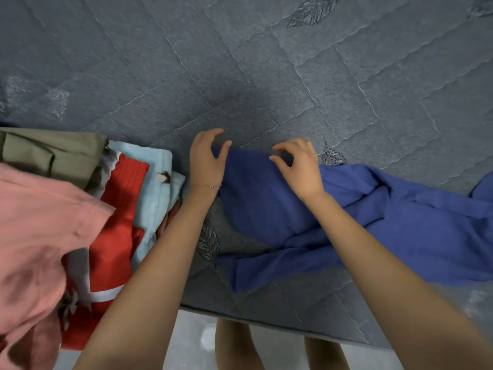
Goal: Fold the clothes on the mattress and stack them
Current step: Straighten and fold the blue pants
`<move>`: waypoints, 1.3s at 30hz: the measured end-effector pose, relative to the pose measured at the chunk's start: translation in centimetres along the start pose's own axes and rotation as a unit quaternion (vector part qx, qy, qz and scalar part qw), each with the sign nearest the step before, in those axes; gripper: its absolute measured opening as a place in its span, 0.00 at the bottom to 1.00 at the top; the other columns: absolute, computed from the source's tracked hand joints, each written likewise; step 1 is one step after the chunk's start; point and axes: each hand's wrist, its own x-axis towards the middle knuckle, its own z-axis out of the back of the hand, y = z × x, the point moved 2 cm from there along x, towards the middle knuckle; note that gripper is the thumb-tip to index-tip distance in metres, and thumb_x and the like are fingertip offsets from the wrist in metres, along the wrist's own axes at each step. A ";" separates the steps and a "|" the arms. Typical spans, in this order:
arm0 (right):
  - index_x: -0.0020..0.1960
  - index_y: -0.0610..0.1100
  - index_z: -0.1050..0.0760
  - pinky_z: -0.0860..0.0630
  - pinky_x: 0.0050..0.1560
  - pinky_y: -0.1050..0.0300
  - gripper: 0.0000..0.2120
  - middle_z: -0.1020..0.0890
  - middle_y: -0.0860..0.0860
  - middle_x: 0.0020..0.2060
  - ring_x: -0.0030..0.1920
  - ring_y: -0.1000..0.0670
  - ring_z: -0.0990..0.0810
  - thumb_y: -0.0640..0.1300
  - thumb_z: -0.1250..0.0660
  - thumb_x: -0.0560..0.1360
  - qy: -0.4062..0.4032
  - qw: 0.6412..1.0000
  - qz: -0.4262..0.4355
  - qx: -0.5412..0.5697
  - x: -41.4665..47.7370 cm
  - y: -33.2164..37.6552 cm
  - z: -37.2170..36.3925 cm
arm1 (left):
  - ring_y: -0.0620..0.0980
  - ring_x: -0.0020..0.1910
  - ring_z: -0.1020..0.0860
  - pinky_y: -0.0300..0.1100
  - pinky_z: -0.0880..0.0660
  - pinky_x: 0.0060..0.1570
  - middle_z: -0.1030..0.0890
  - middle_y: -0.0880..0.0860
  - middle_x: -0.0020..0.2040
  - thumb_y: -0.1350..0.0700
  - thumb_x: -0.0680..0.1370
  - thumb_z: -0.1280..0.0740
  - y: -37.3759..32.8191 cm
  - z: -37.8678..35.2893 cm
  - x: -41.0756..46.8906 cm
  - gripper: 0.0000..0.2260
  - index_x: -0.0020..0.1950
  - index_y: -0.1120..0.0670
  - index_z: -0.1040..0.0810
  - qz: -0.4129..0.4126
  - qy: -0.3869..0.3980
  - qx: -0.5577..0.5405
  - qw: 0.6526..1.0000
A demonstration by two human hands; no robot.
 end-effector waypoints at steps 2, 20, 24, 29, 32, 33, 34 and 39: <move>0.52 0.43 0.18 0.30 0.58 0.50 0.08 0.19 0.47 0.48 0.51 0.44 0.24 0.45 0.28 0.75 0.003 1.000 0.008 0.006 -1.6 -0.4 0.3 | 0.52 0.69 0.33 0.38 0.39 0.68 0.31 0.59 0.70 0.58 0.80 0.35 0.5 -0.5 -1.0 0.21 0.73 0.59 0.33 0.054 0.036 0.027 0.998; 0.54 0.40 0.19 0.27 0.58 0.52 0.11 0.19 0.47 0.50 0.52 0.45 0.22 0.43 0.26 0.73 0.071 0.996 -0.016 0.052 -9.6 -0.8 -1.3 | 0.48 0.44 0.27 0.43 0.30 0.47 0.26 0.54 0.46 0.62 0.82 0.41 2.7 1.0 -6.3 0.02 0.52 0.56 0.34 0.087 0.022 -0.110 0.990; 0.49 0.42 0.20 0.24 0.49 0.54 0.10 0.21 0.51 0.43 0.44 0.51 0.23 0.46 0.24 0.71 0.139 0.987 0.001 0.075 -11.3 -0.4 -1.5 | 0.53 0.44 0.23 0.48 0.27 0.47 0.23 0.55 0.45 0.58 0.82 0.41 2.5 2.2 -6.2 0.07 0.57 0.60 0.31 0.014 0.039 -0.051 0.998; 0.49 0.44 0.21 0.27 0.52 0.53 0.13 0.21 0.52 0.44 0.47 0.49 0.24 0.51 0.24 0.71 0.217 0.974 0.070 -0.001 -14.2 -0.8 -2.6 | 0.61 0.51 0.23 0.53 0.27 0.47 0.22 0.61 0.54 0.57 0.82 0.40 2.5 2.6 -6.3 0.12 0.63 0.61 0.29 -0.019 0.049 0.147 0.988; 0.51 0.46 0.22 0.33 0.54 0.56 0.14 0.21 0.53 0.46 0.50 0.49 0.25 0.54 0.26 0.72 0.208 0.973 0.086 -0.049 -15.2 -1.6 -2.9 | 0.61 0.60 0.29 0.53 0.29 0.58 0.29 0.62 0.64 0.59 0.79 0.34 2.5 2.4 -8.2 0.16 0.65 0.60 0.28 -0.071 0.058 0.208 0.974; 0.51 0.47 0.22 0.36 0.53 0.57 0.14 0.21 0.53 0.47 0.50 0.49 0.26 0.54 0.26 0.71 0.207 0.972 0.095 -0.060 -15.5 -1.9 -2.9 | 0.61 0.59 0.29 0.52 0.30 0.58 0.28 0.62 0.63 0.59 0.78 0.33 2.6 2.3 -9.2 0.14 0.63 0.60 0.26 -0.098 0.057 0.214 0.970; 0.51 0.47 0.22 0.38 0.53 0.58 0.14 0.21 0.53 0.47 0.51 0.50 0.26 0.55 0.26 0.71 0.212 0.969 0.105 -0.072 -15.8 -2.3 -2.8 | 0.61 0.57 0.28 0.52 0.30 0.57 0.27 0.61 0.60 0.60 0.77 0.32 2.8 2.1 -10.3 0.11 0.59 0.60 0.23 -0.123 0.059 0.214 0.967; 0.62 0.52 0.24 0.42 0.58 0.57 0.22 0.25 0.54 0.55 0.59 0.50 0.31 0.59 0.28 0.71 0.278 0.943 0.108 -0.147 -16.9 -4.4 -2.0 | 0.59 0.49 0.26 0.52 0.29 0.50 0.23 0.57 0.49 0.55 0.77 0.30 4.6 -1.0 -17.1 0.08 0.51 0.58 0.20 -0.120 0.235 0.164 0.950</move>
